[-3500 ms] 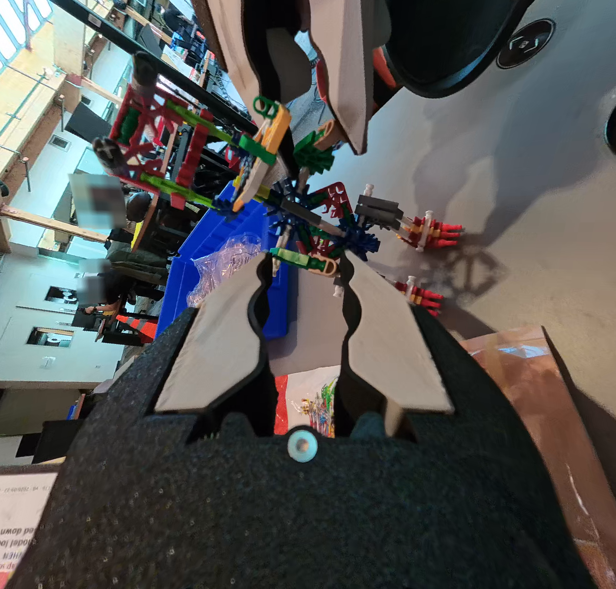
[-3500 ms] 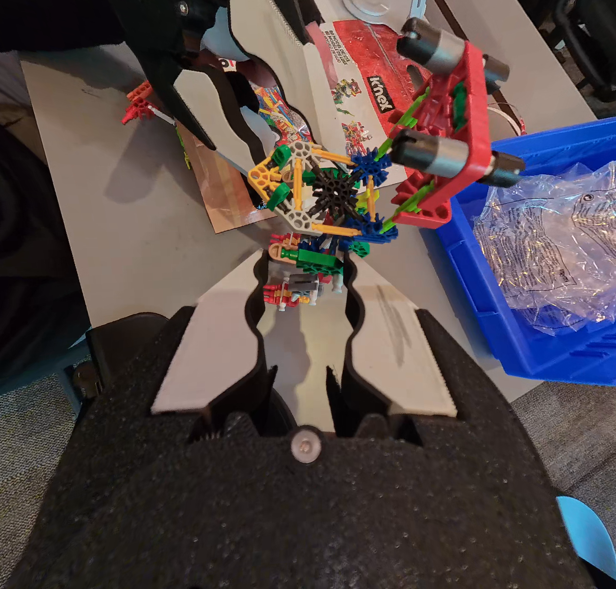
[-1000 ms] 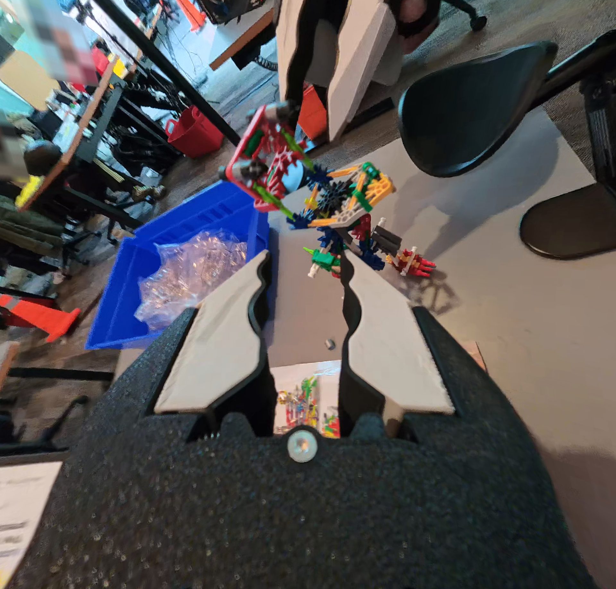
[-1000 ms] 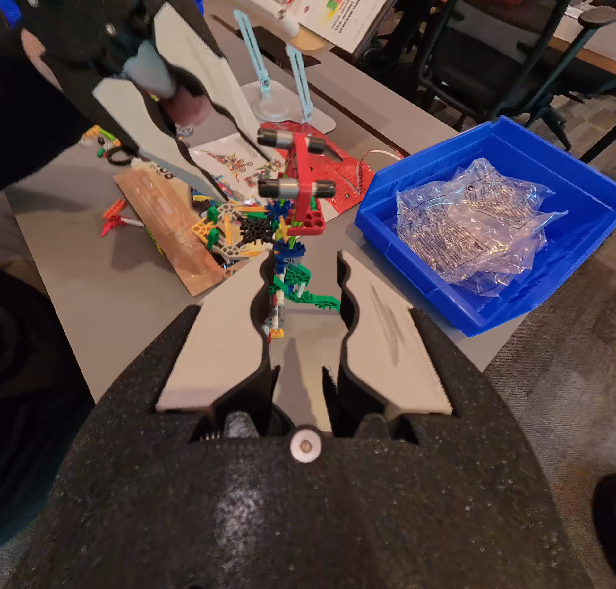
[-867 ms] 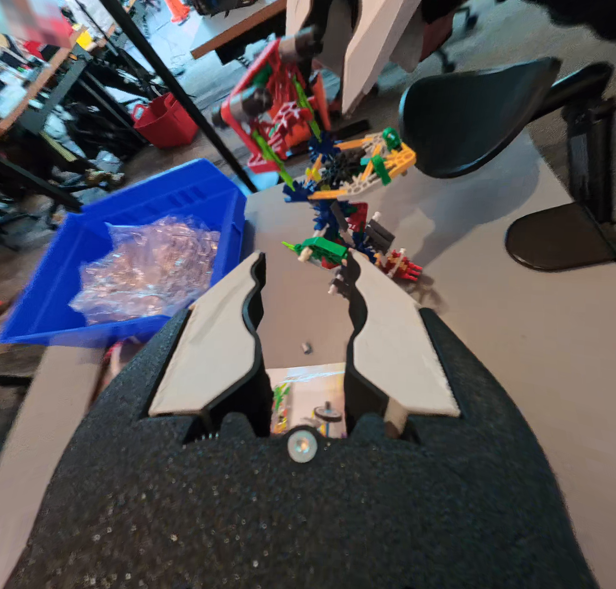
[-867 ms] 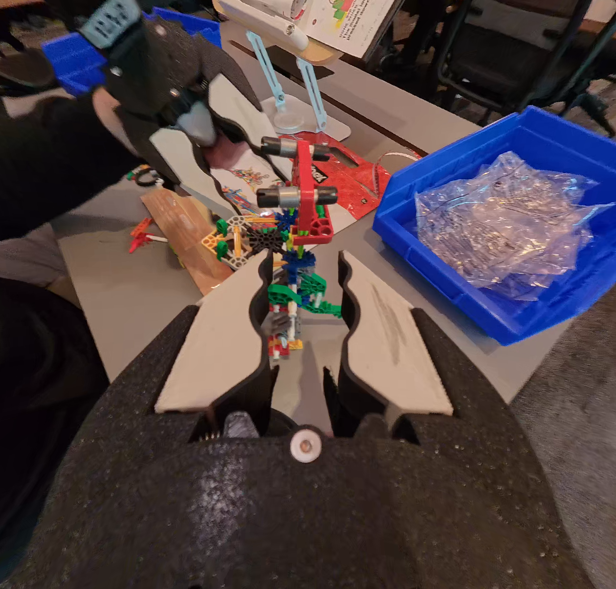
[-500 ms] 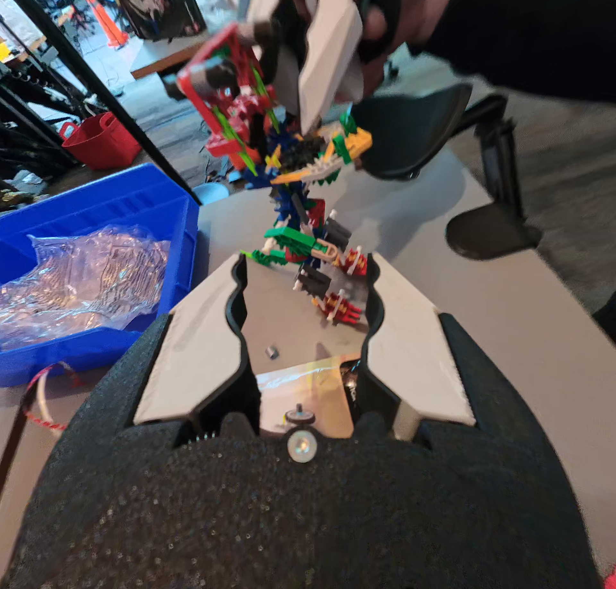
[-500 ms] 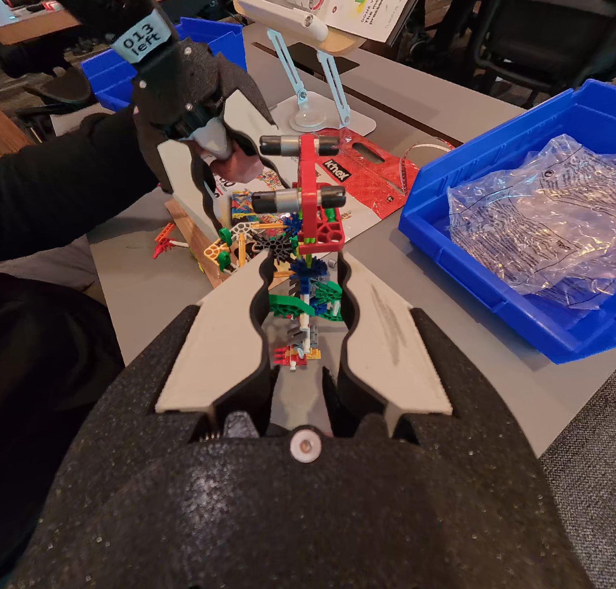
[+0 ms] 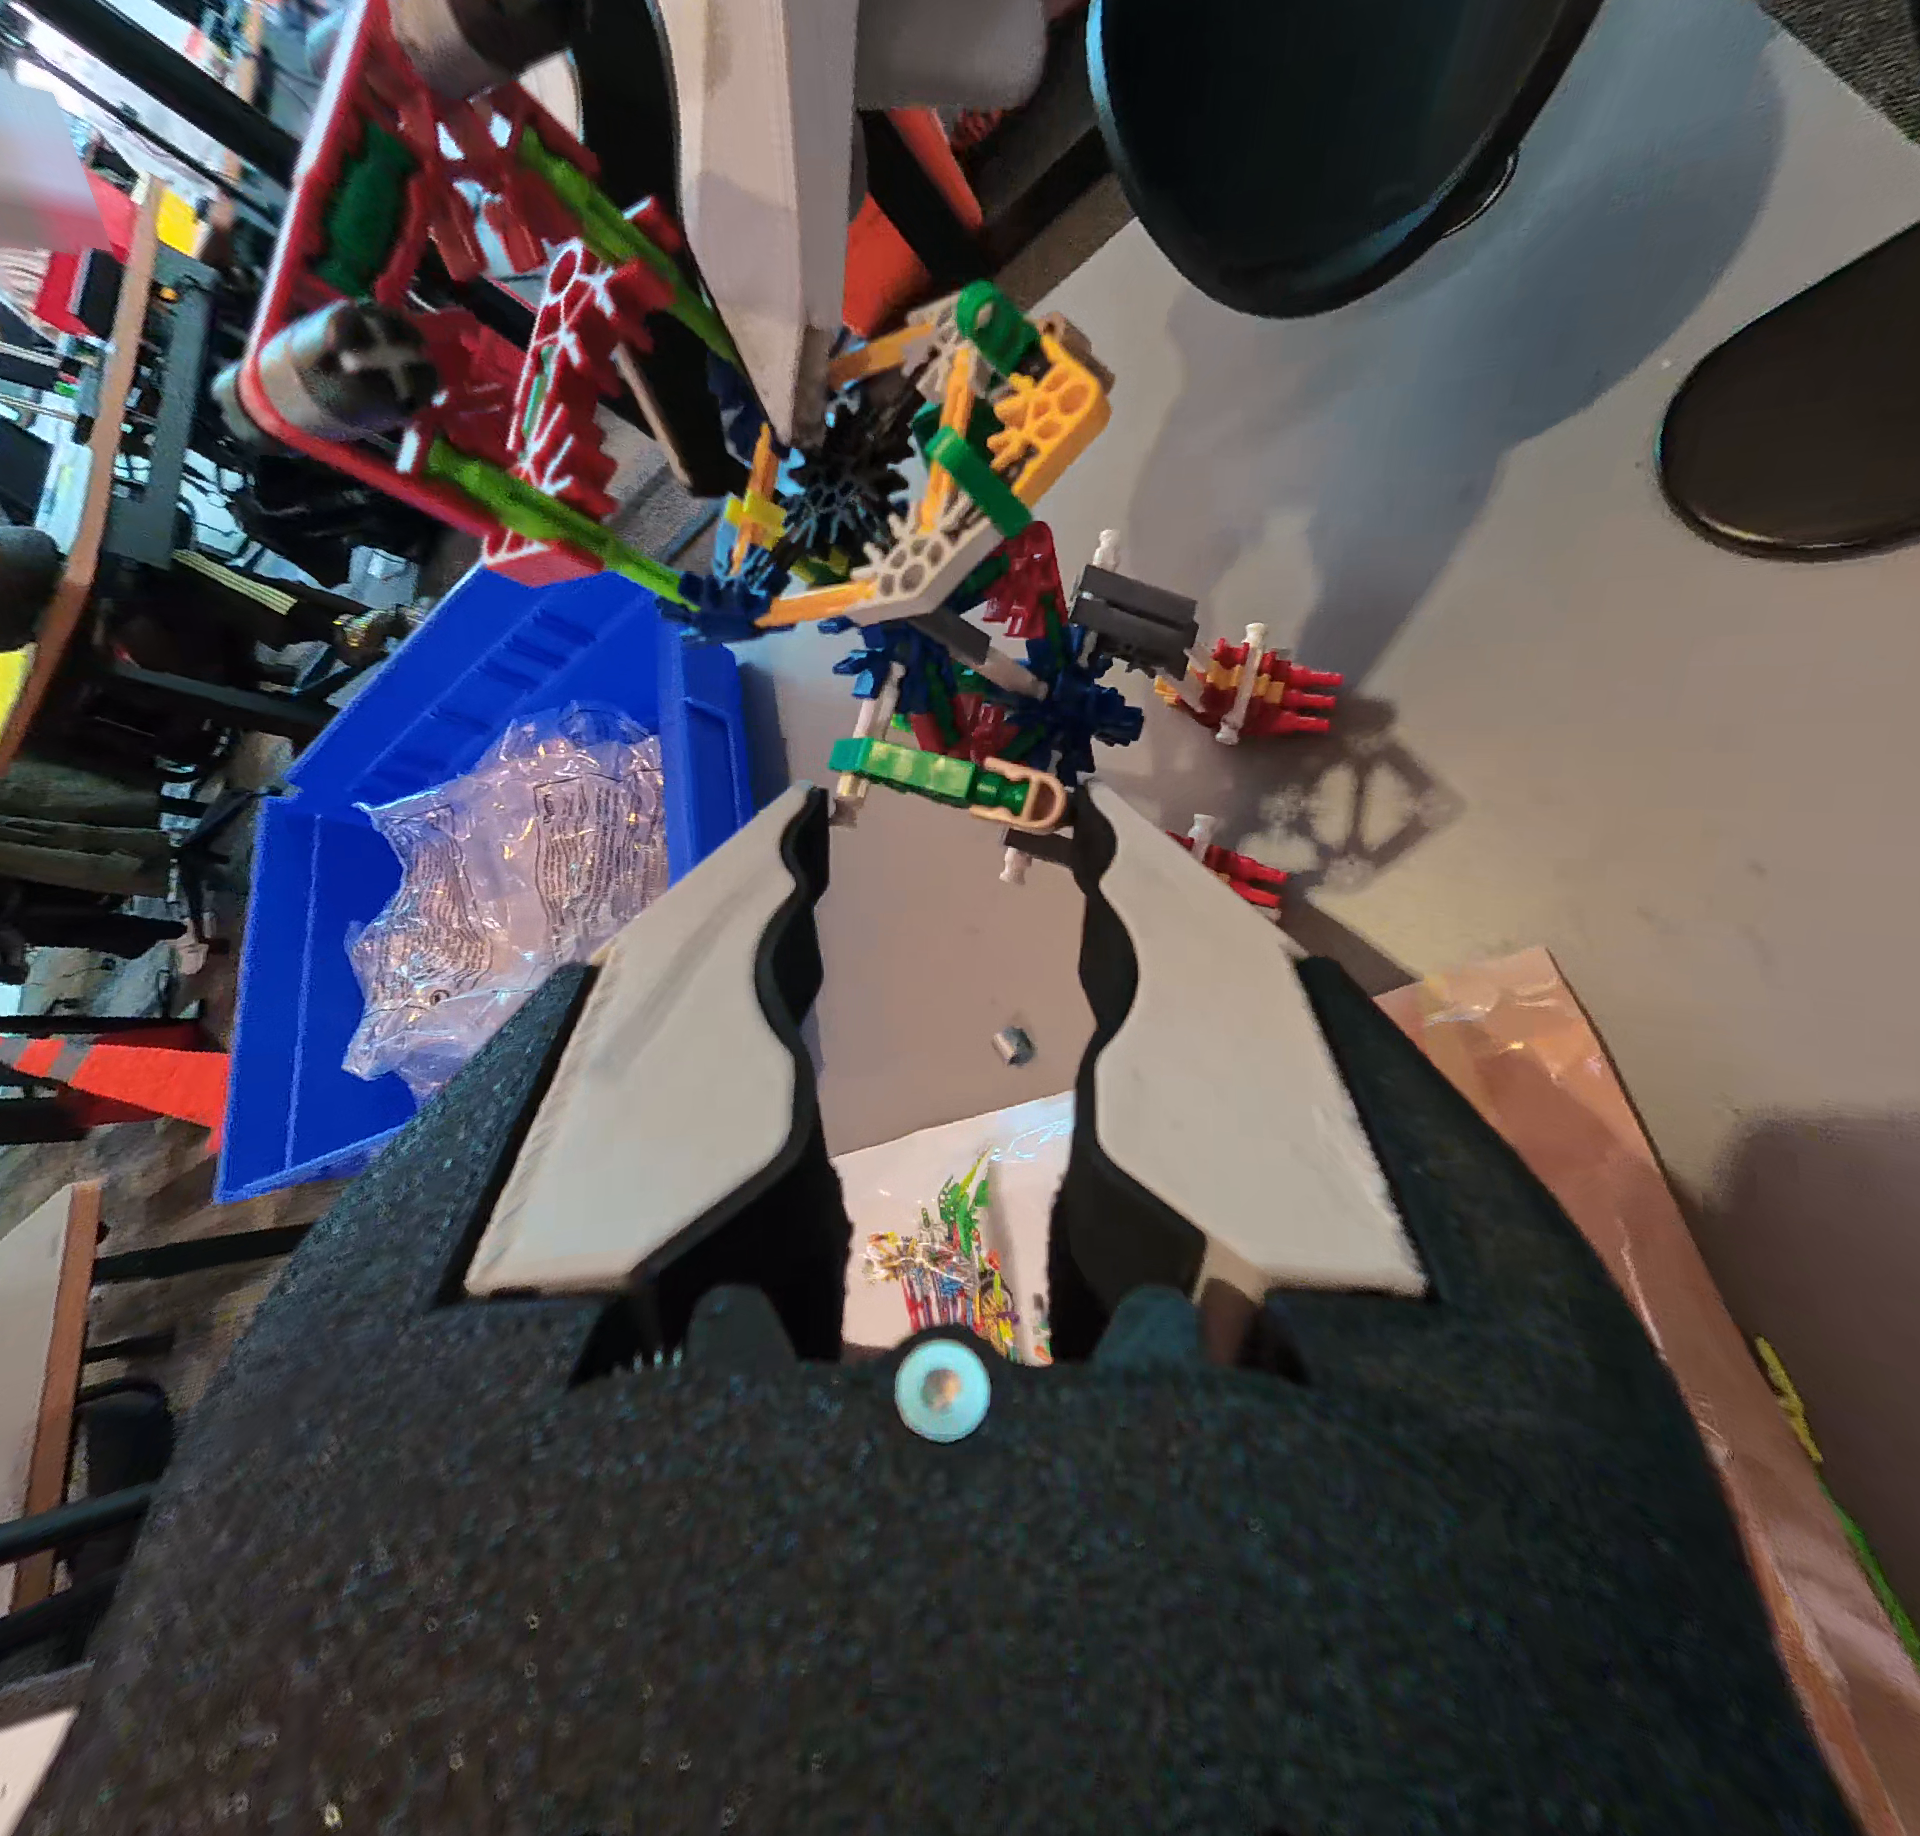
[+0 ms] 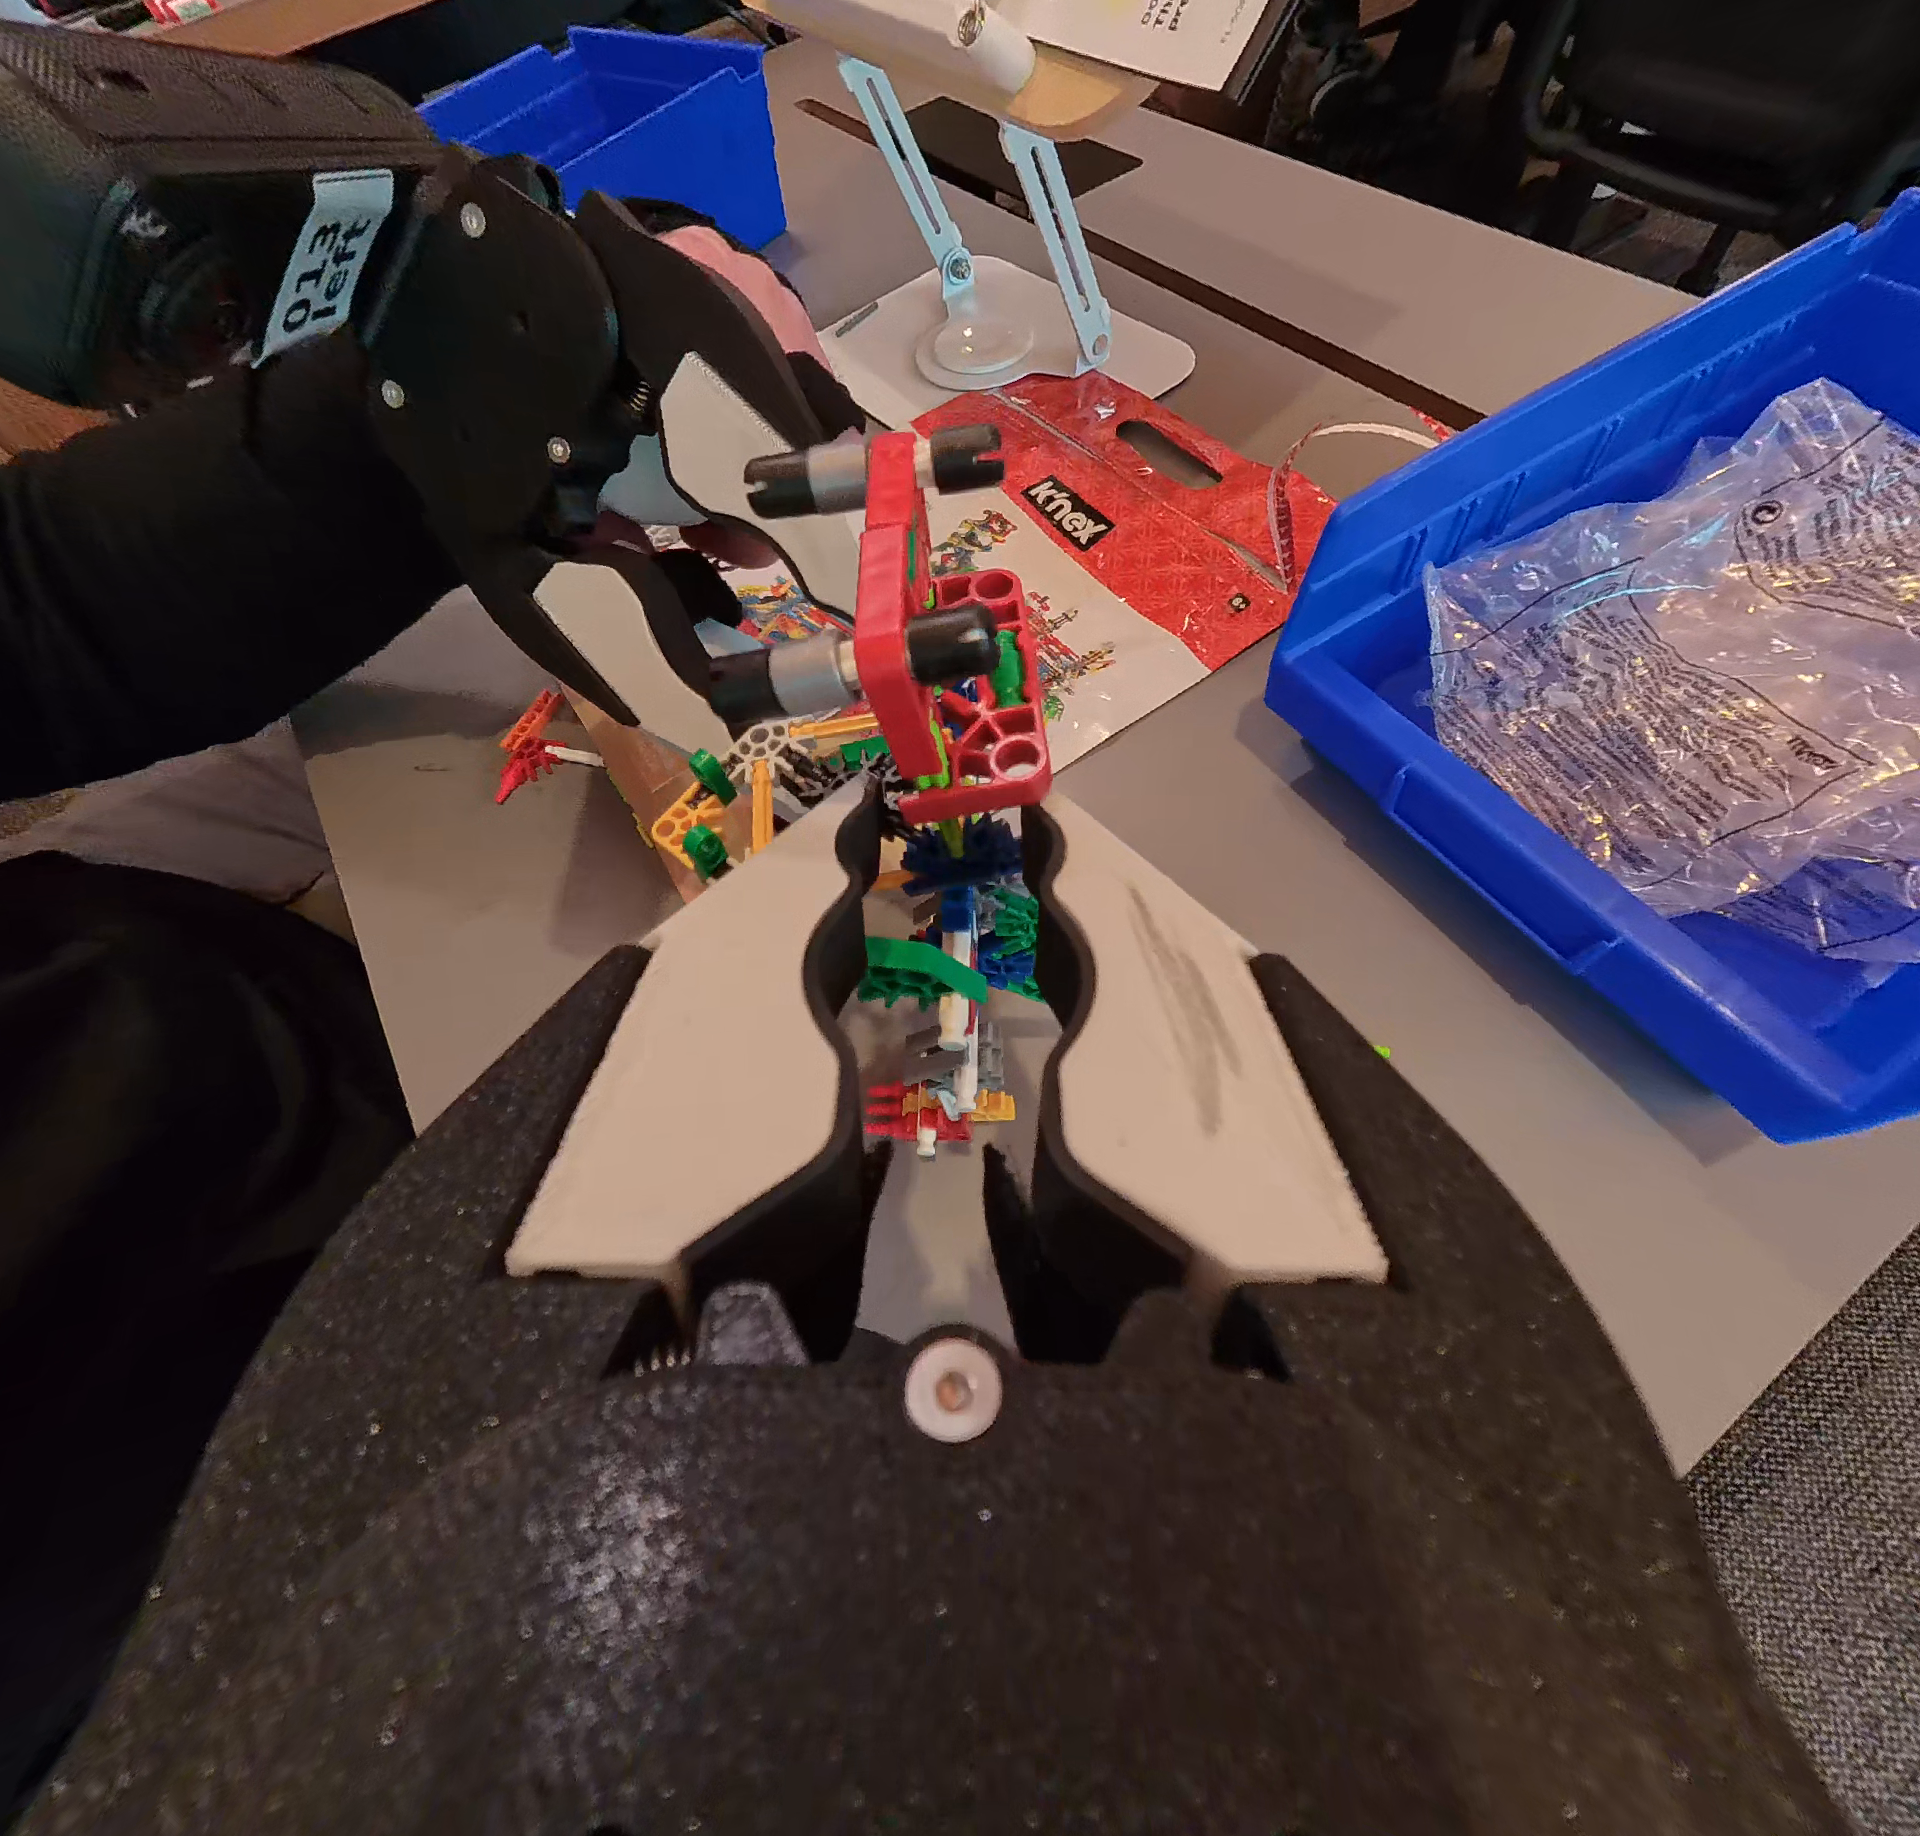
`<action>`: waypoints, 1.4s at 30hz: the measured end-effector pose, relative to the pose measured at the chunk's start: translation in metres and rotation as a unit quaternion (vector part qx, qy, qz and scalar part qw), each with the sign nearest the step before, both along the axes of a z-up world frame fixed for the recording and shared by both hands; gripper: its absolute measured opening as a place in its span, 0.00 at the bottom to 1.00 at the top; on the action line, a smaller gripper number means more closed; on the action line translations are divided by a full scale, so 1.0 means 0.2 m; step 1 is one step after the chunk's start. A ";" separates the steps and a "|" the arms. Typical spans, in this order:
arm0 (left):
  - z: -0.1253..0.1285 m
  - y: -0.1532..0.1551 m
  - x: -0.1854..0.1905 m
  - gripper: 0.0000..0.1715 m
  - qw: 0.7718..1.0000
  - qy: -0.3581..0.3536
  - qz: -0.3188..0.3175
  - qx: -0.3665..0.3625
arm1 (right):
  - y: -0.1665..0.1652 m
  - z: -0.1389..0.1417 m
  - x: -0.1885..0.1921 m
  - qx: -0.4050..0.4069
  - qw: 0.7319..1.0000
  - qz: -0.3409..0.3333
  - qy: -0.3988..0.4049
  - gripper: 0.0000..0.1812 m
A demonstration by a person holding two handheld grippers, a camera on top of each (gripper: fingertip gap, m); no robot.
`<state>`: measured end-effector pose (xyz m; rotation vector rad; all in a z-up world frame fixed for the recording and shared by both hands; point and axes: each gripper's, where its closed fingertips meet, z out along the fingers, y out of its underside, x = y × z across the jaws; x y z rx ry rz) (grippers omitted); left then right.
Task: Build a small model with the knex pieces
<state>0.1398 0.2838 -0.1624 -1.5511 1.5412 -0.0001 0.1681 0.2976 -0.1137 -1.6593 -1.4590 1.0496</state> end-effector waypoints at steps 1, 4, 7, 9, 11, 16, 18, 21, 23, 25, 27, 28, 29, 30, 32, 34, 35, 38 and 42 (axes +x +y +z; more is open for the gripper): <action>0.00 0.00 0.00 0.26 1.000 0.001 0.000 -0.009 | 0.00 0.00 0.00 0.000 1.000 0.000 -0.001 0.14; 0.01 -0.01 0.01 0.25 0.999 -0.003 0.001 -0.034 | 0.00 0.00 0.00 0.000 1.000 -0.002 -0.005 0.14; 0.03 -0.01 0.02 0.24 0.997 -0.012 0.011 -0.075 | 0.01 -0.01 0.00 -0.002 1.000 -0.006 -0.007 0.13; 0.03 -0.01 0.02 0.23 0.994 -0.018 0.022 -0.108 | 0.02 -0.01 0.00 -0.007 1.000 -0.009 -0.008 0.13; 0.04 -0.02 0.03 0.23 0.990 -0.018 0.032 -0.138 | 0.02 -0.01 0.00 -0.009 1.000 -0.009 -0.008 0.13; 0.07 -0.04 0.04 0.29 0.977 -0.019 0.055 -0.206 | 0.02 0.00 0.01 -0.016 1.000 -0.004 -0.008 0.13; 0.08 -0.04 0.03 0.33 0.977 -0.022 0.060 -0.203 | 0.01 0.00 0.01 -0.015 1.000 -0.004 -0.008 0.13; 0.07 -0.05 0.00 0.37 0.980 -0.037 0.050 -0.190 | 0.01 0.01 0.04 -0.012 1.000 -0.005 -0.004 0.19; 0.04 -0.04 -0.03 0.39 0.979 -0.045 0.057 -0.188 | 0.02 0.02 0.06 -0.008 1.000 -0.015 0.003 0.21; 0.01 -0.02 -0.05 0.39 0.978 -0.064 0.064 -0.186 | 0.02 0.02 0.09 -0.013 1.000 -0.016 0.008 0.22; -0.04 -0.02 -0.03 0.40 0.974 -0.084 0.058 -0.202 | 0.02 0.02 0.10 -0.020 1.000 -0.018 0.012 0.22; -0.06 0.00 -0.02 0.40 0.973 -0.097 0.056 -0.200 | 0.03 0.02 0.10 -0.022 0.999 -0.021 0.013 0.22; -0.07 0.02 0.00 0.40 0.972 -0.113 0.057 -0.200 | 0.03 0.02 0.10 -0.024 0.999 -0.022 0.015 0.22; -0.09 0.02 0.03 0.40 0.969 -0.125 0.054 -0.207 | 0.03 0.02 0.10 -0.026 0.999 -0.022 0.014 0.22; -0.11 0.06 0.08 0.40 0.967 -0.156 0.047 -0.197 | 0.04 0.02 0.09 -0.025 0.999 -0.024 0.011 0.23; -0.12 0.07 0.14 0.39 0.957 -0.191 0.031 -0.216 | 0.04 0.02 0.09 -0.024 0.999 -0.024 0.010 0.23; -0.11 0.08 0.16 0.38 0.953 -0.209 0.026 -0.217 | 0.03 0.02 0.09 -0.024 0.999 -0.022 0.010 0.23; -0.10 0.07 0.23 0.33 0.938 -0.248 0.001 -0.241 | 0.03 0.02 0.09 -0.026 0.999 -0.020 0.013 0.24; -0.09 0.10 0.26 0.24 0.929 -0.276 0.001 -0.246 | 0.04 0.02 0.08 -0.028 0.999 -0.018 0.012 0.23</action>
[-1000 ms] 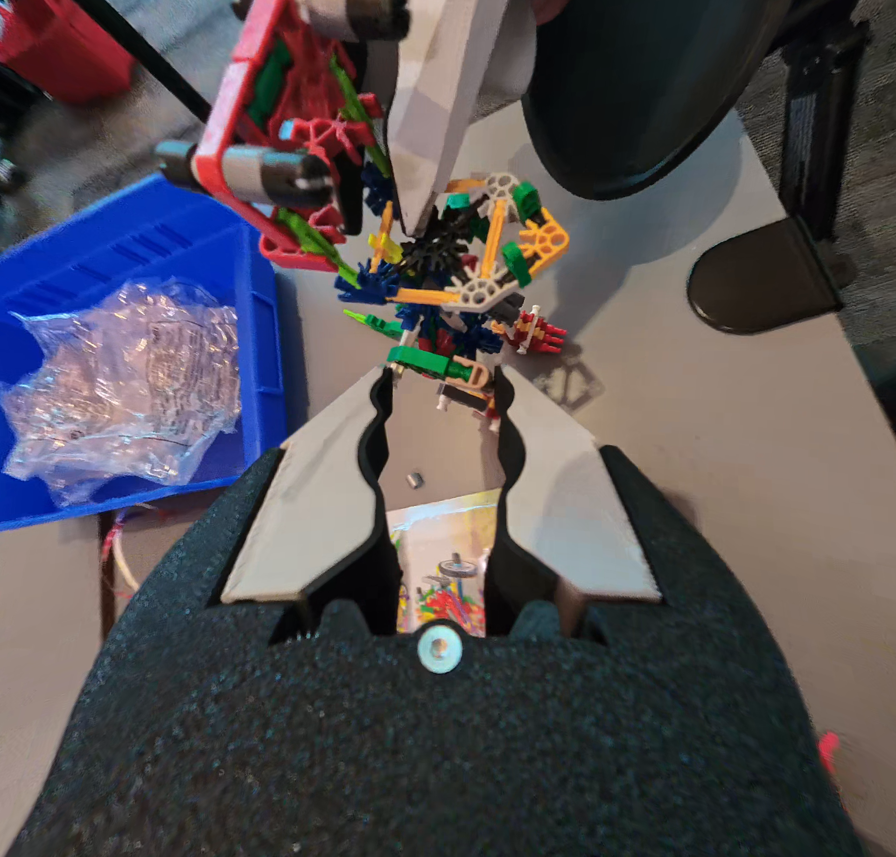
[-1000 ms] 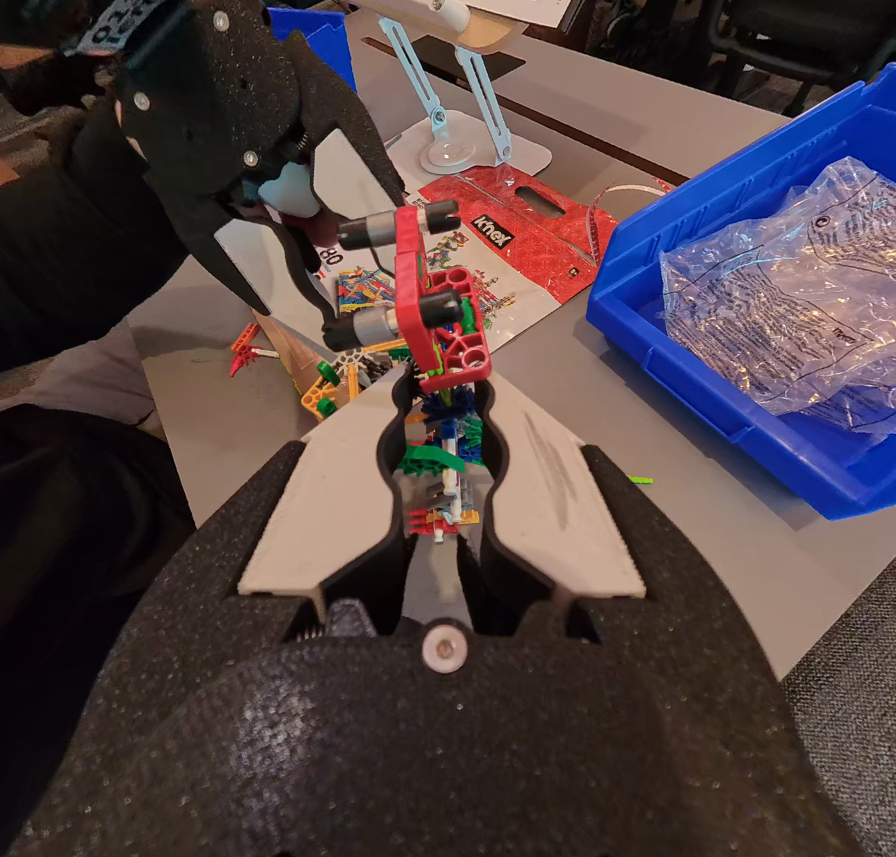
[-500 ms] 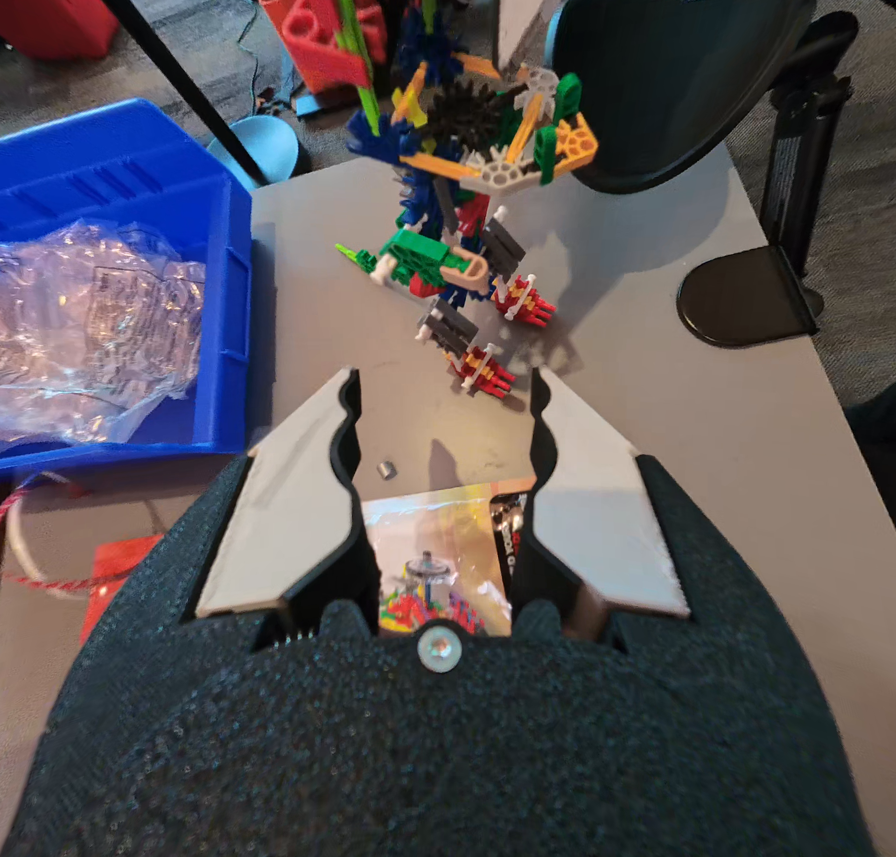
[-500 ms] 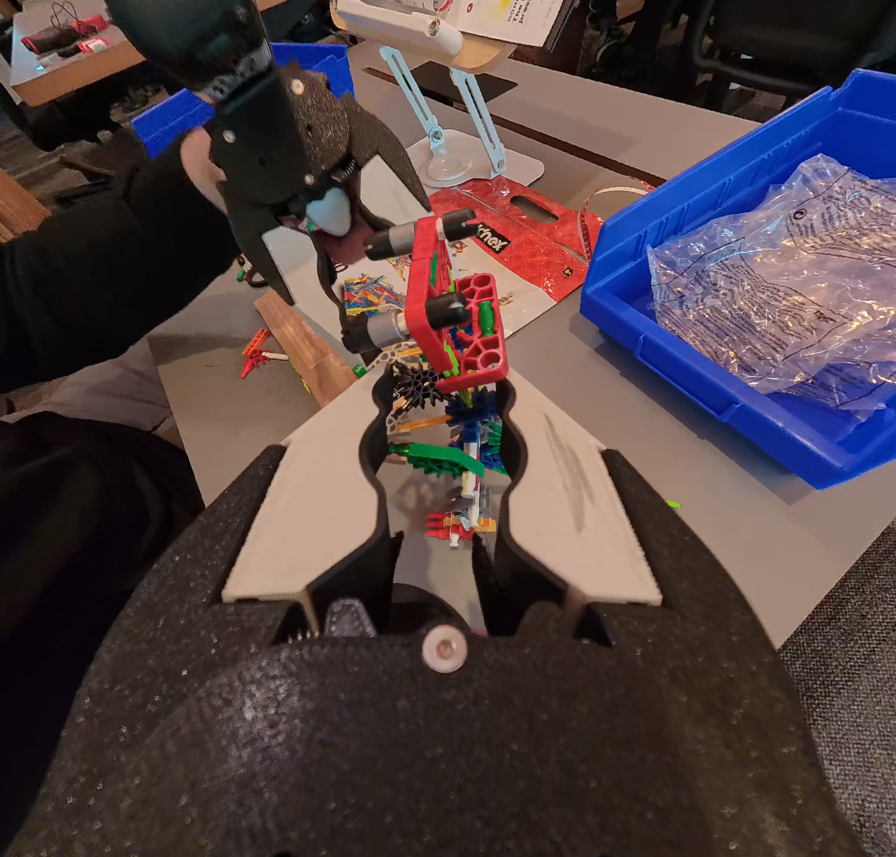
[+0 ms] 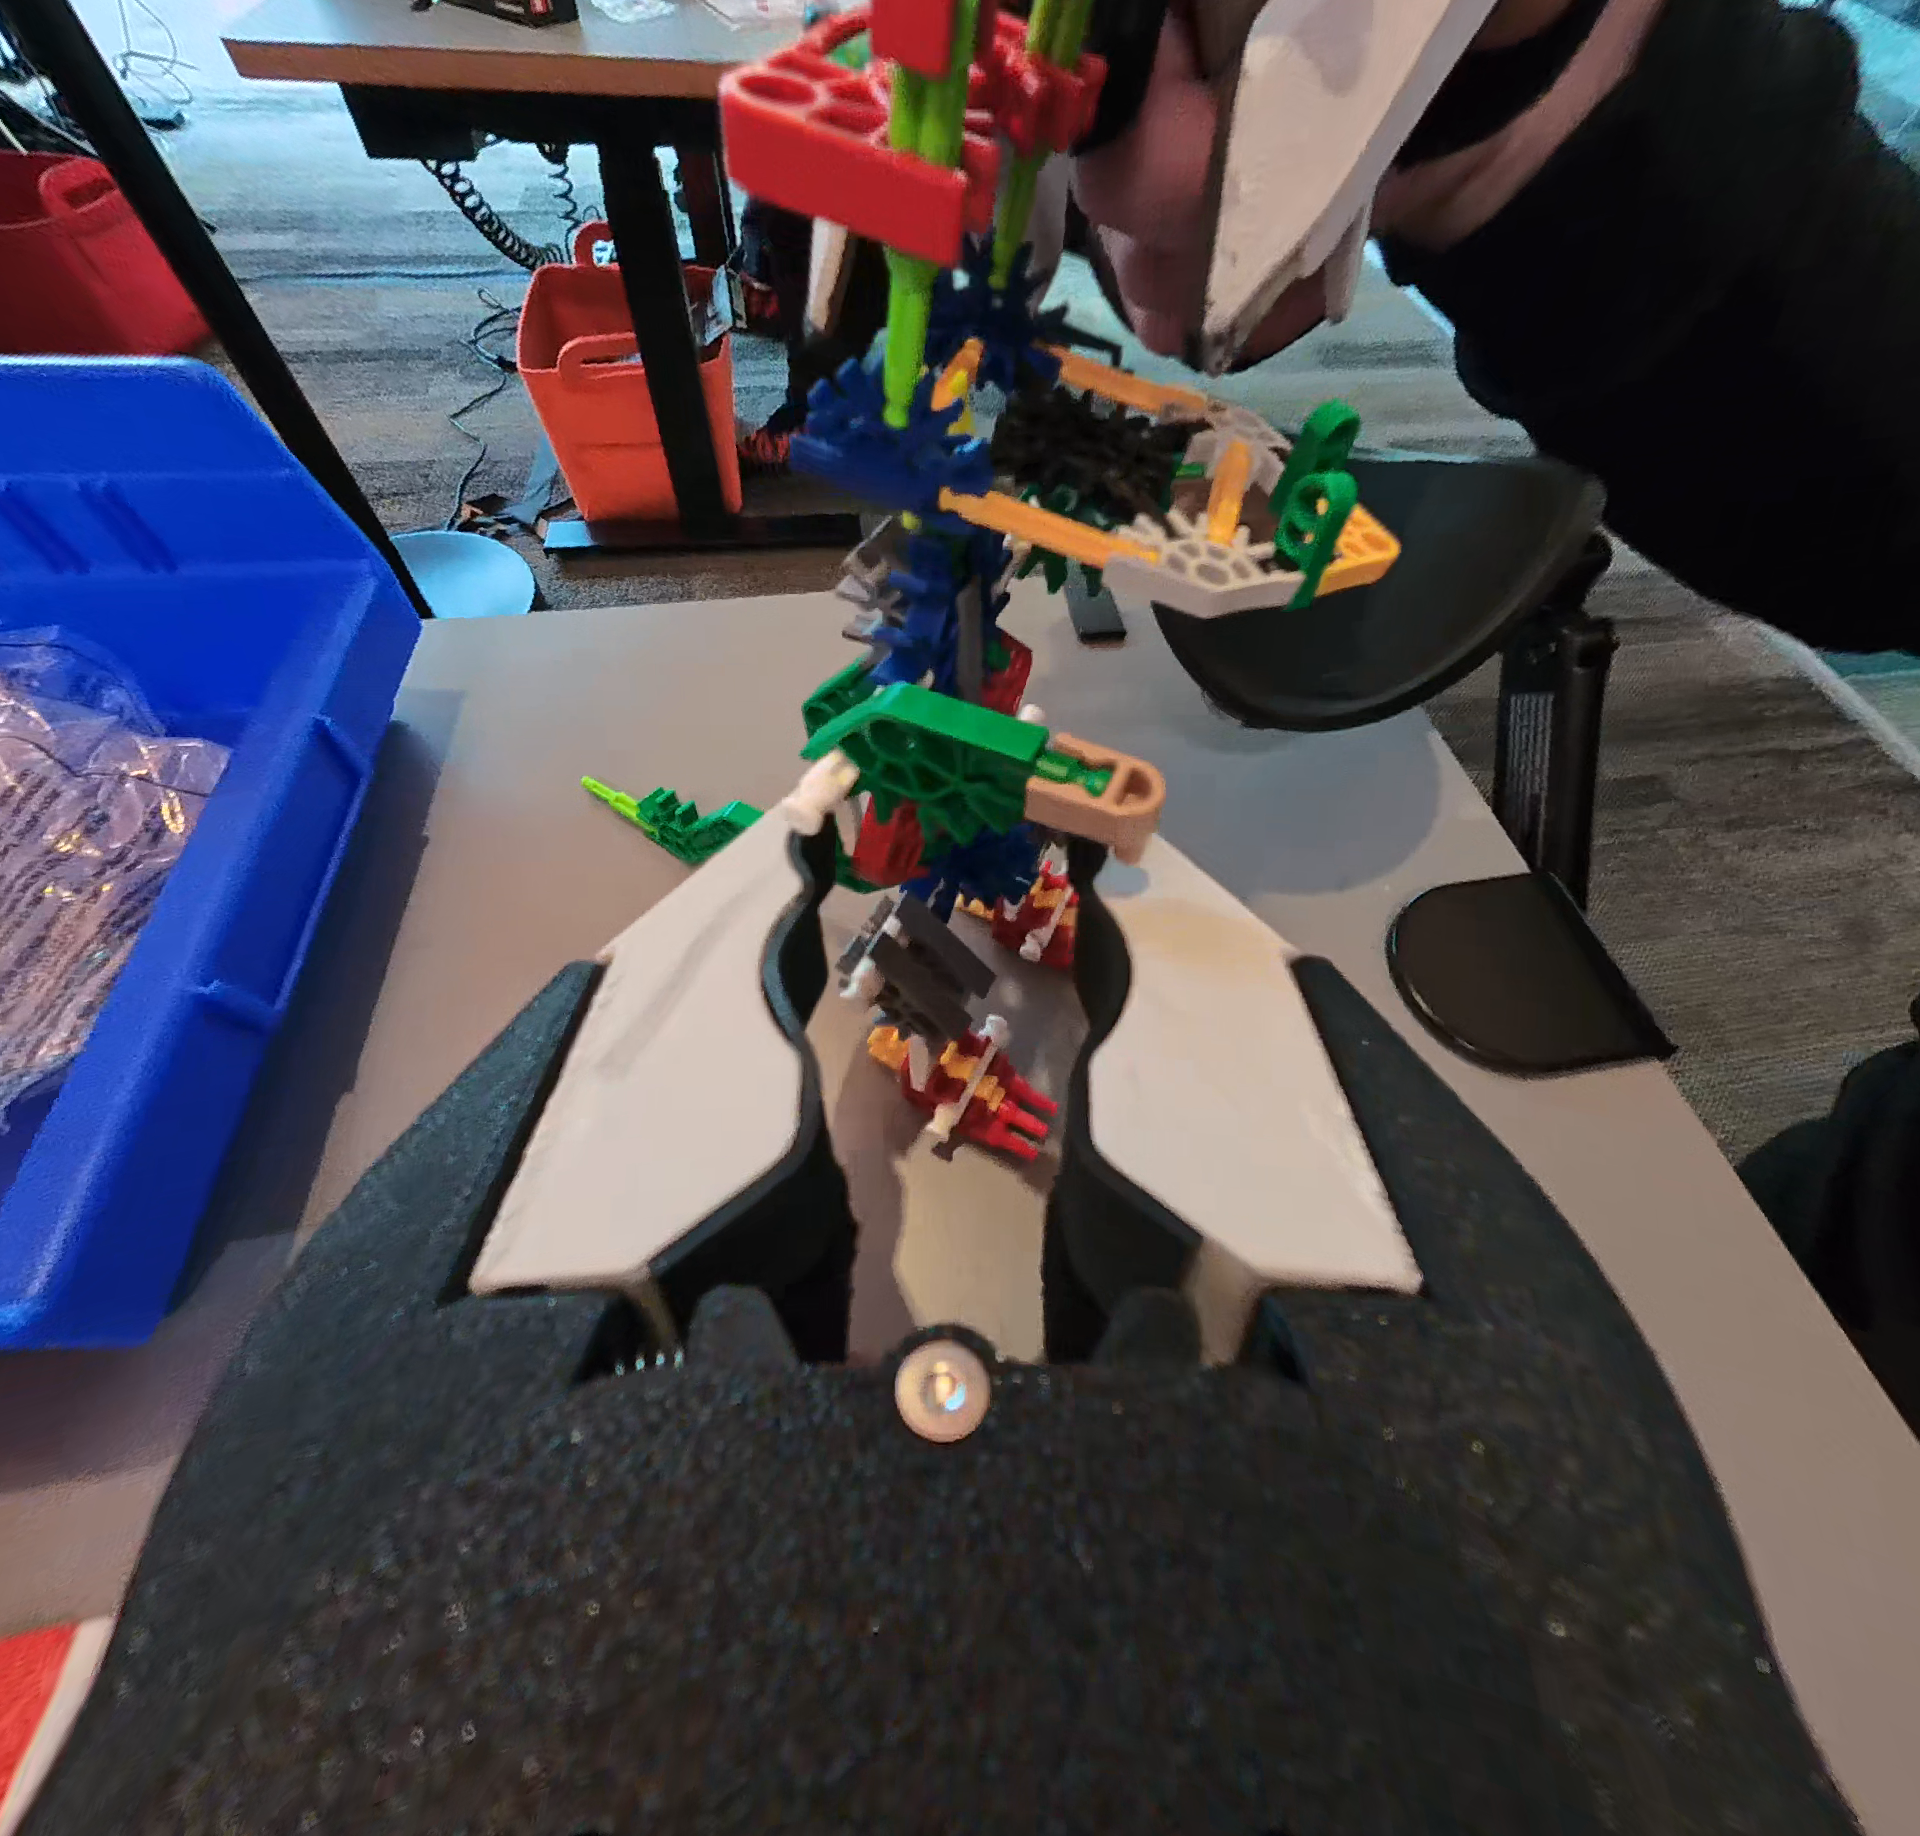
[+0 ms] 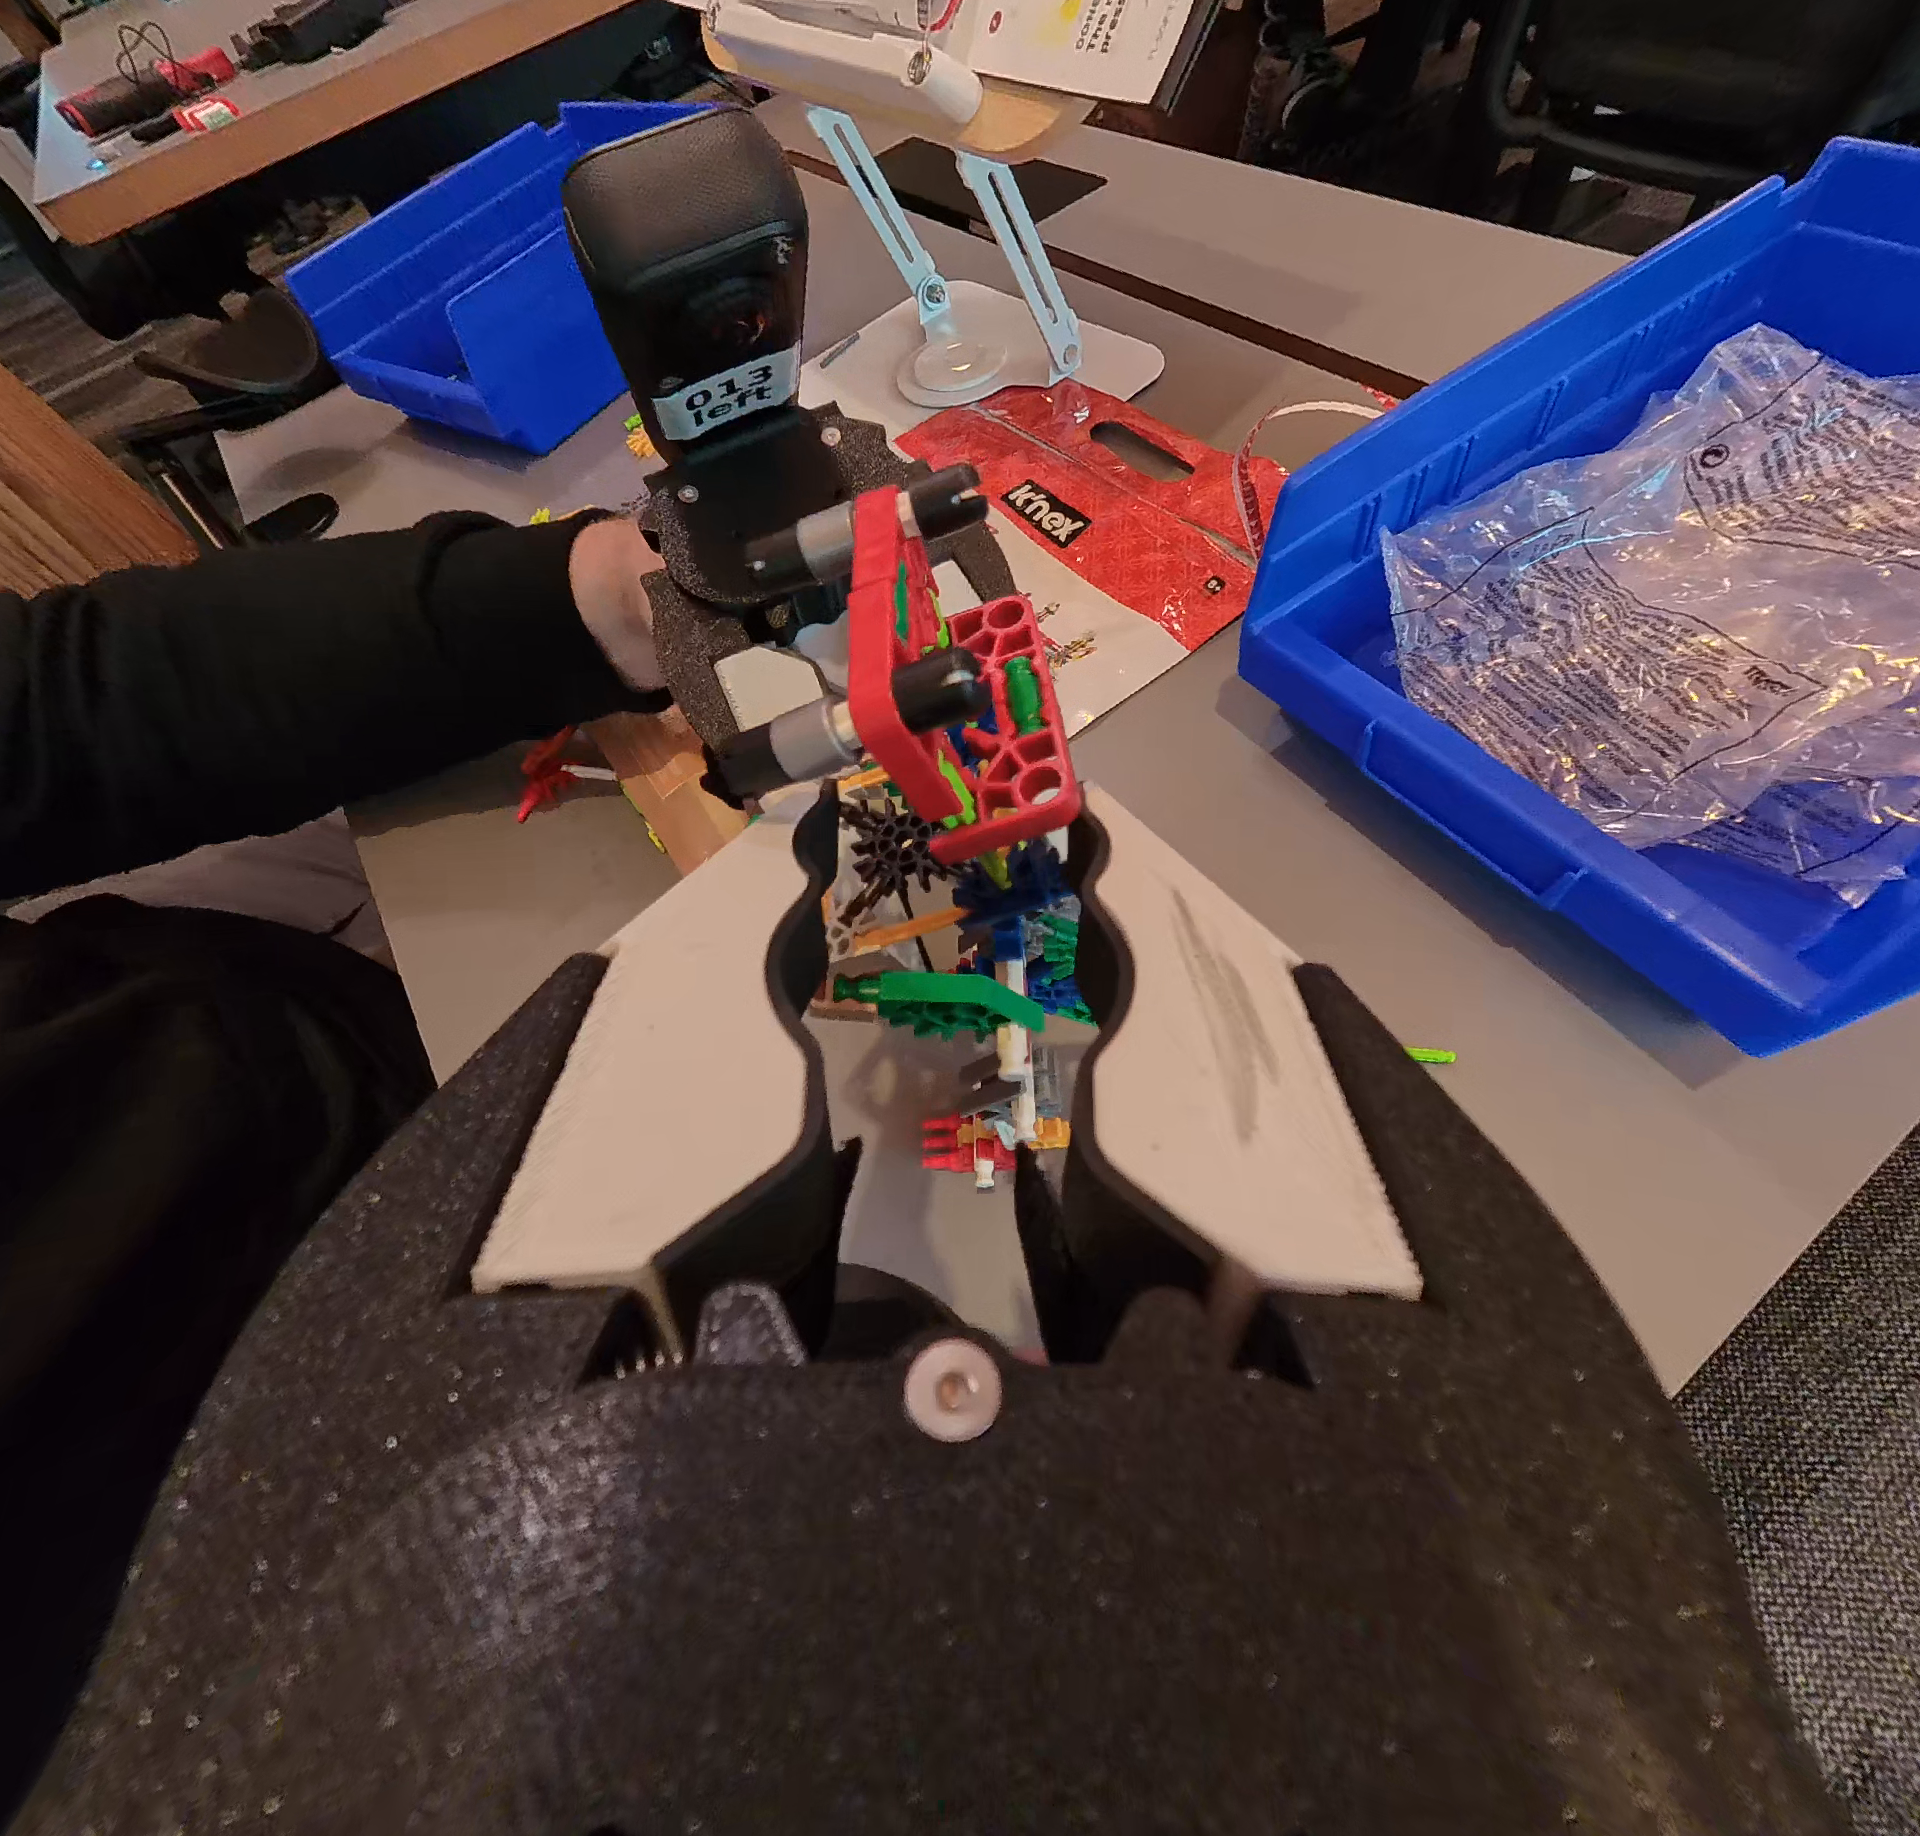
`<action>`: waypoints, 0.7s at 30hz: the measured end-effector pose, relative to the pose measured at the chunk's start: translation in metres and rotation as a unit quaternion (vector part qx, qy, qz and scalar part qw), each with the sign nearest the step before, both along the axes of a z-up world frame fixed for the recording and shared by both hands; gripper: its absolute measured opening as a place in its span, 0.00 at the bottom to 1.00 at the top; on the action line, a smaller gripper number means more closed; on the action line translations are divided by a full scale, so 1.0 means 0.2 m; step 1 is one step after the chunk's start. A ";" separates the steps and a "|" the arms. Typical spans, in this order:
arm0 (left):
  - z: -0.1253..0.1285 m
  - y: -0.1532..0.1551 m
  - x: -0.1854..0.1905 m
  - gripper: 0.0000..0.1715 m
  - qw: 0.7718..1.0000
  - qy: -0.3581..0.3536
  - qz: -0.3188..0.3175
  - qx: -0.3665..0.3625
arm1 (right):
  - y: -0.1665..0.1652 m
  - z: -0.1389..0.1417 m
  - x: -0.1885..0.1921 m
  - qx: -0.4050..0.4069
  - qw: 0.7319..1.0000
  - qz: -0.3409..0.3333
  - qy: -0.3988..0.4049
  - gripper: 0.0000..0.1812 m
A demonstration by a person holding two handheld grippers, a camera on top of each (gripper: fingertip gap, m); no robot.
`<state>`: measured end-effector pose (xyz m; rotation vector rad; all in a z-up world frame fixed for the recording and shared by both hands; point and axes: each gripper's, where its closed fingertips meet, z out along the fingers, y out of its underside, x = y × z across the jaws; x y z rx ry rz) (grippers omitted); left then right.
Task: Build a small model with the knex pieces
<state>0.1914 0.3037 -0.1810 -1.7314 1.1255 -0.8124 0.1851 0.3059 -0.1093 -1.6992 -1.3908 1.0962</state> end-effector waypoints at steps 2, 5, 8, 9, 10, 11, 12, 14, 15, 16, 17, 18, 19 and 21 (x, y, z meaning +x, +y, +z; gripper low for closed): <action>0.00 0.01 0.01 0.20 1.000 -0.010 0.005 -0.004 | 0.00 0.00 -0.01 0.000 1.000 0.002 0.000 0.23; 0.00 0.03 0.01 0.10 1.000 -0.017 0.021 0.001 | 0.00 0.01 -0.01 0.002 1.000 0.003 0.002 0.23; 0.00 0.03 0.01 0.07 0.999 -0.020 0.031 0.000 | 0.01 0.00 -0.02 0.014 1.000 0.001 -0.006 0.23; 0.00 0.03 0.01 0.07 0.999 -0.017 0.036 0.003 | 0.01 -0.01 -0.03 0.016 1.000 0.000 -0.010 0.23; 0.00 0.02 0.01 0.06 0.999 -0.015 0.037 0.008 | 0.01 -0.01 -0.03 0.018 1.000 -0.002 -0.012 0.22; 0.00 0.01 0.01 0.06 0.999 -0.013 0.037 0.011 | 0.02 -0.01 -0.04 0.020 1.000 -0.007 -0.012 0.21; 0.00 0.01 0.01 0.06 0.999 -0.009 0.040 0.014 | 0.02 -0.01 -0.04 0.019 1.000 -0.007 -0.012 0.20; 0.00 0.01 0.01 0.05 0.999 -0.003 0.045 0.018 | 0.02 -0.01 -0.05 0.015 1.000 -0.007 -0.016 0.19; 0.00 0.01 0.01 0.05 0.999 -0.001 0.051 0.018 | 0.03 -0.01 -0.06 0.013 1.000 -0.009 -0.017 0.19; 0.00 0.01 0.01 0.05 0.998 0.001 0.056 0.018 | 0.03 -0.01 -0.06 0.011 1.000 -0.010 -0.016 0.18; 0.00 0.01 0.01 0.05 0.998 0.002 0.060 0.018 | 0.04 -0.01 -0.07 0.007 1.000 -0.012 -0.015 0.17; 0.00 0.01 0.01 0.05 0.998 0.004 0.065 0.019 | 0.04 -0.01 -0.07 0.004 1.000 -0.014 -0.015 0.17; 0.00 0.01 0.00 0.05 0.997 0.007 0.071 0.020 | 0.04 -0.01 -0.07 0.002 1.000 -0.015 -0.014 0.17; 0.00 0.01 0.00 0.05 0.996 0.014 0.079 0.025 | 0.04 -0.01 -0.07 -0.004 1.000 -0.021 -0.010 0.16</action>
